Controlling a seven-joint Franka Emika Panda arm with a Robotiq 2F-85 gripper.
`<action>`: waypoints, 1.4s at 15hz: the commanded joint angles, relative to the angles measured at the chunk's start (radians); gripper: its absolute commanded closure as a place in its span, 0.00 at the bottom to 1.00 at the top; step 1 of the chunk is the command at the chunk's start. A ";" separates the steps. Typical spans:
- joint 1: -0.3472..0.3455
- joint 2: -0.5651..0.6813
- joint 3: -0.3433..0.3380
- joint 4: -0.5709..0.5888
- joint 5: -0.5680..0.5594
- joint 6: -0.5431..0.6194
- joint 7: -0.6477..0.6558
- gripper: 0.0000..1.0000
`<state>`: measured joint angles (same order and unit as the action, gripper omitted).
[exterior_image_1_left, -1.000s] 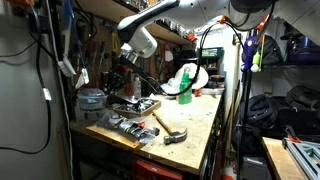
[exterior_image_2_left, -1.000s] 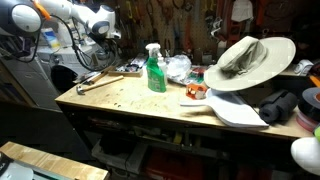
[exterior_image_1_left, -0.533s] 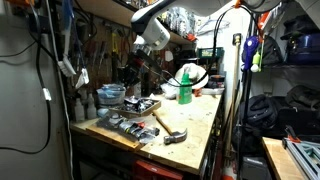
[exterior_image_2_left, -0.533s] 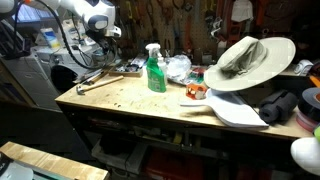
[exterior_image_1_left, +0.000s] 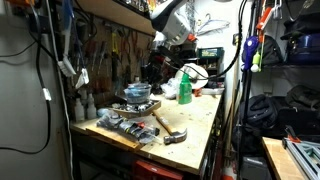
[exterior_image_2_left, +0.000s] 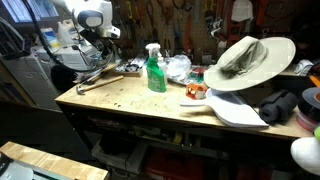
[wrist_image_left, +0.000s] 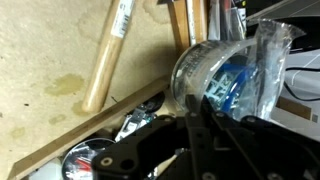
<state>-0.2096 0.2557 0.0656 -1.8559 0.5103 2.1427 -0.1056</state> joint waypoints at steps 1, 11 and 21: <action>0.028 -0.178 -0.042 -0.232 0.081 0.108 0.005 0.99; 0.108 -0.449 -0.078 -0.689 0.201 0.620 0.276 0.99; 0.066 -0.442 -0.059 -0.846 0.217 0.996 0.648 0.99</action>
<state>-0.1171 -0.1745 -0.0061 -2.6734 0.6940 3.0896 0.4495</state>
